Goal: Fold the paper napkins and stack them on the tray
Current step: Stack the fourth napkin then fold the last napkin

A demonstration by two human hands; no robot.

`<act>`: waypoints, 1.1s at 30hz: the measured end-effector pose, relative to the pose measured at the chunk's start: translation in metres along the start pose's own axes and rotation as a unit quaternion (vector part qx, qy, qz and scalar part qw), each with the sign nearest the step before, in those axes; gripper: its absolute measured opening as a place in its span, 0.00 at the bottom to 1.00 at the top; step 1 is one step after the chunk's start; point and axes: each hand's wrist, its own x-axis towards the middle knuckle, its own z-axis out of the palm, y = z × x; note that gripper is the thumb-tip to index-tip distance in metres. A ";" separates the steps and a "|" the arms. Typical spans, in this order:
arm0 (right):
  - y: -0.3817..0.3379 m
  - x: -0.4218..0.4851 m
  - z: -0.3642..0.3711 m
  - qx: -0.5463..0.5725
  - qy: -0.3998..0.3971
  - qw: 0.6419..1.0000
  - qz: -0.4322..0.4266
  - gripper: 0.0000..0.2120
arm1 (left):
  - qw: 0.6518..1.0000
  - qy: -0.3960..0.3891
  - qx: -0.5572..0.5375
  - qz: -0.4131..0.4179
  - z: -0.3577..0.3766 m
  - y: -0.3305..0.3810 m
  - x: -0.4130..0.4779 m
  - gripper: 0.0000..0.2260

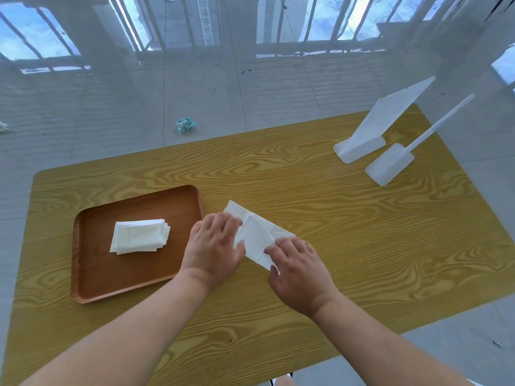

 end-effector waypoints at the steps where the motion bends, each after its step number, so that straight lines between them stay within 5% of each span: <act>1: -0.001 -0.002 0.003 -0.012 -0.019 1.000 -0.011 0.16 | 0.999 -0.022 0.015 0.033 0.002 -0.001 -0.004 0.14; 4: -0.002 -0.003 0.008 -0.017 -0.054 0.998 0.031 0.17 | 0.991 -0.076 0.041 0.100 0.009 -0.002 -0.015 0.11; 10: 0.007 0.011 0.005 0.203 -0.005 0.936 0.289 0.12 | 0.989 -0.106 0.046 0.096 0.019 0.002 -0.024 0.20; 14: 0.012 0.006 0.007 0.084 0.007 0.975 0.203 0.17 | 0.978 -0.176 0.074 0.084 0.026 0.004 -0.023 0.27; 18: 0.013 -0.006 0.012 0.025 -0.107 0.993 0.052 0.22 | 0.975 -0.203 0.063 0.059 0.030 0.000 -0.024 0.32; 24: -0.004 -0.015 0.018 0.092 -0.118 0.983 0.108 0.23 | 0.958 -0.187 0.083 0.199 0.027 0.009 -0.029 0.28; 30: -0.006 -0.015 0.016 0.069 -0.112 0.988 0.079 0.20 | 0.961 -0.157 0.125 0.193 0.027 0.016 -0.027 0.08; 33: 0.002 -0.015 0.015 0.034 -0.120 0.989 0.083 0.24 | 0.965 -0.127 0.117 0.198 0.026 0.014 -0.024 0.09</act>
